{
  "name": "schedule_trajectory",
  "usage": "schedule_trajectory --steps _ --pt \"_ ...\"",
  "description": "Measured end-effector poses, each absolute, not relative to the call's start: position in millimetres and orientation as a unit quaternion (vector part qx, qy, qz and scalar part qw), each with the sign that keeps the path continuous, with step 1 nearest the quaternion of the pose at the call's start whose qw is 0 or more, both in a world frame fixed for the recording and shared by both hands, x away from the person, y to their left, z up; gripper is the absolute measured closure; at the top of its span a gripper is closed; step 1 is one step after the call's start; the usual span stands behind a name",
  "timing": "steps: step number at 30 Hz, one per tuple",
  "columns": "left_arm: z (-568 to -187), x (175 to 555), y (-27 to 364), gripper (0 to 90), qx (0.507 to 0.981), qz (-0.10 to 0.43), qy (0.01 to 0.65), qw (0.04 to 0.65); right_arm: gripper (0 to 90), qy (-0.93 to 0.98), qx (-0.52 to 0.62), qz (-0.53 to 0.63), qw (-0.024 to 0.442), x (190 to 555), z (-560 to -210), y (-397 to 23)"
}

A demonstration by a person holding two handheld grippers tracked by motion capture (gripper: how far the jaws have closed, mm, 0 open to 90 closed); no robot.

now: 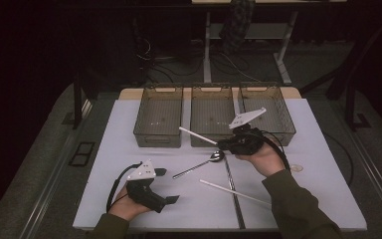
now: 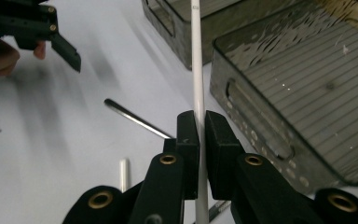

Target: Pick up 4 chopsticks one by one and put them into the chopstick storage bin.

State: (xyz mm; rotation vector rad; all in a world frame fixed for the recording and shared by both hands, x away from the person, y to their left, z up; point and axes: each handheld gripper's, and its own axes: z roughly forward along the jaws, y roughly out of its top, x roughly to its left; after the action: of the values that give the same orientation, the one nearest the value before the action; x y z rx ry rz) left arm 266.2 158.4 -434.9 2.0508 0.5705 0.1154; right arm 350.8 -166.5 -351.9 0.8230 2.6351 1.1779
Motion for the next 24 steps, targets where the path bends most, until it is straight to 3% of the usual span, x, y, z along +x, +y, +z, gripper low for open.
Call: schedule_trajectory --steps 24 --pt "-434.5 265.9 155.7 0.0 0.843 0.043 0.23 0.484 84.6 0.876 0.307 0.363 0.077 415.9 -336.6 -93.2"
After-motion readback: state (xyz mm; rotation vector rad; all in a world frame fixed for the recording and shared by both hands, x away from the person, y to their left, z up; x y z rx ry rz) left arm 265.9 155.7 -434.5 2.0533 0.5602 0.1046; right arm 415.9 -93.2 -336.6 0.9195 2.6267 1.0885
